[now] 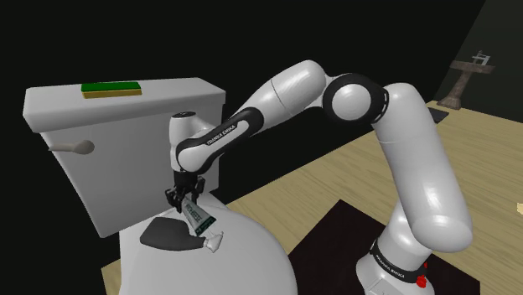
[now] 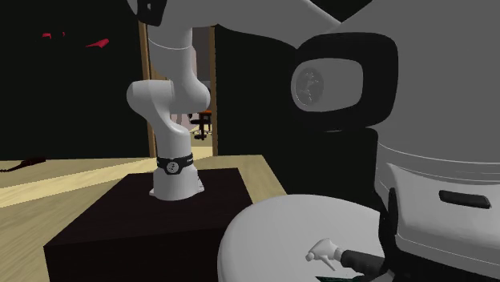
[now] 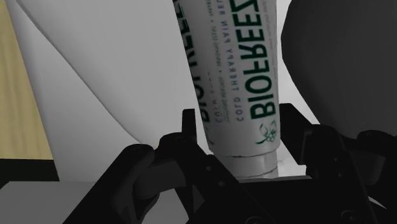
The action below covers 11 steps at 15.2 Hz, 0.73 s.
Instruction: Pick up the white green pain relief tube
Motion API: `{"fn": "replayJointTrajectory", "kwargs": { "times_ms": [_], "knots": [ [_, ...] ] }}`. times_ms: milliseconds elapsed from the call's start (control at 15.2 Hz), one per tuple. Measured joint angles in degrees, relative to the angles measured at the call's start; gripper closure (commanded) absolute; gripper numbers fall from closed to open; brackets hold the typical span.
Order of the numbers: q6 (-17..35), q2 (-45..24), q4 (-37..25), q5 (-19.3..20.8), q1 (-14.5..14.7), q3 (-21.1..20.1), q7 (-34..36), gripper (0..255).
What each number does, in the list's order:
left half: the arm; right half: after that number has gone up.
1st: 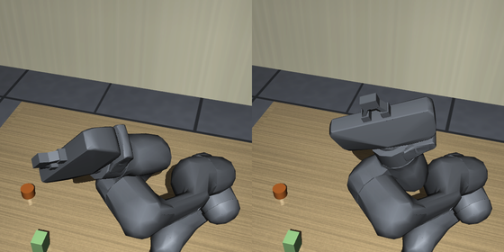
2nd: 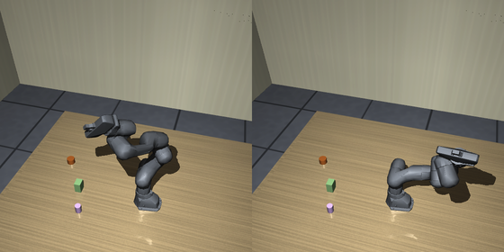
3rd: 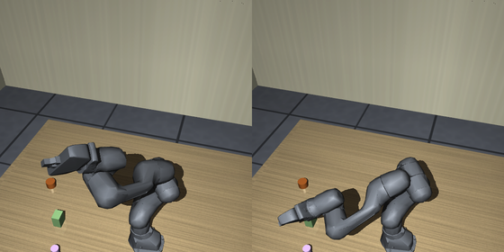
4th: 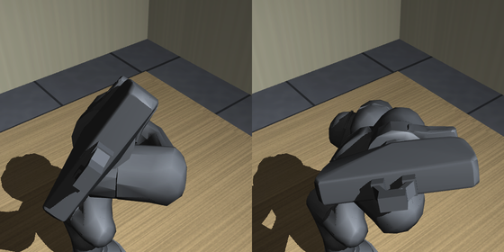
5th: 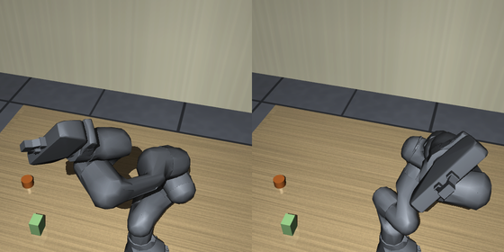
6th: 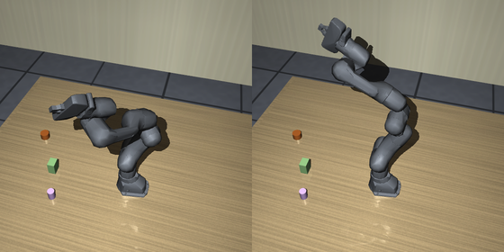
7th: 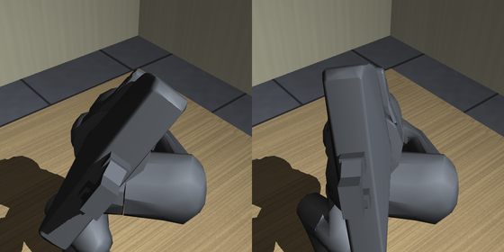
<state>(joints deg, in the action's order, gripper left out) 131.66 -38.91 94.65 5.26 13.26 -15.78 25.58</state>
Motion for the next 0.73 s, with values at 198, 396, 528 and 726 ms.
{"fn": "replayJointTrajectory", "kwargs": {
  "times_ms": [198, 396, 528, 726],
  "knots": [
    [-1.3, 1.49, 0.17, -0.33, -0.28, -0.27, -0.12, 255],
    [-2.81, 2.85, -0.01, -0.63, -0.43, -0.53, -0.12, 255],
    [-3.94, 3.77, -0.22, -0.86, -0.58, -0.71, -0.19, 255],
    [-5.41, 5.08, -0.43, -1.17, -0.8, -0.94, -0.3, 255]
  ]
}}
